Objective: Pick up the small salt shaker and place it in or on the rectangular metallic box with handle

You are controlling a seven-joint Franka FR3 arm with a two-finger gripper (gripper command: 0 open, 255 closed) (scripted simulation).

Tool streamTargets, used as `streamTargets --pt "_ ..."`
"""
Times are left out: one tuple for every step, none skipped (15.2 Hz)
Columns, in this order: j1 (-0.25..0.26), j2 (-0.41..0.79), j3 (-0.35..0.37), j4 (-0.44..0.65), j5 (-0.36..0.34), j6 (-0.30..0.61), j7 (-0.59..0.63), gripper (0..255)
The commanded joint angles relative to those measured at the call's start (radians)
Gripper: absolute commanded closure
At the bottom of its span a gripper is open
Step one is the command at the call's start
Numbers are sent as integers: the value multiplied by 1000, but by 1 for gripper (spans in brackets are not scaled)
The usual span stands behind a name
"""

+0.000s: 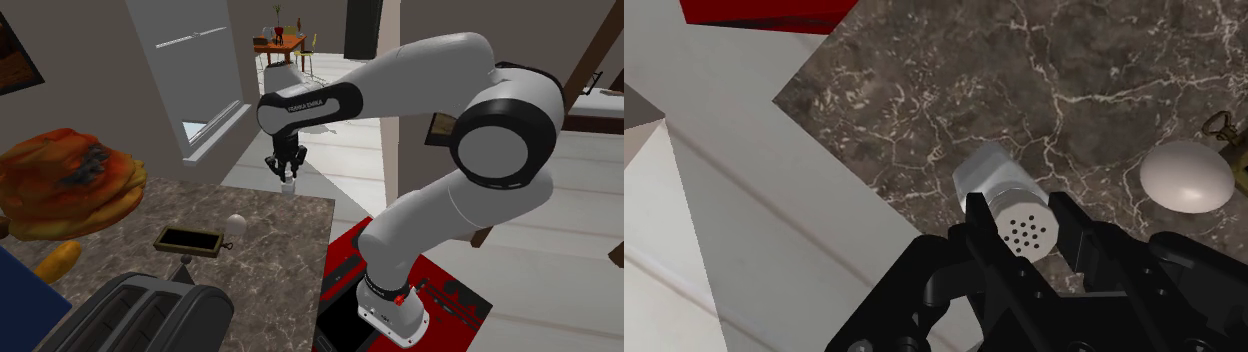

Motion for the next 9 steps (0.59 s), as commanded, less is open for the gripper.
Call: streamTargets --pt "-1 -9 -3 21 -1 -30 -2 255" --pt "-1 -12 -3 32 -2 -45 -2 255" --pt "-1 -14 -4 44 -2 -59 -2 255" --pt "-1 -16 -5 56 -3 -73 -2 255" --pt "-1 -17 -5 56 -3 -73 -2 255" --pt "8 0 14 74 6 -74 22 255" --pt "16 17 33 93 14 -75 45 255" --pt "24 35 52 113 21 -76 69 255" --pt "31 54 70 134 27 -78 92 255"
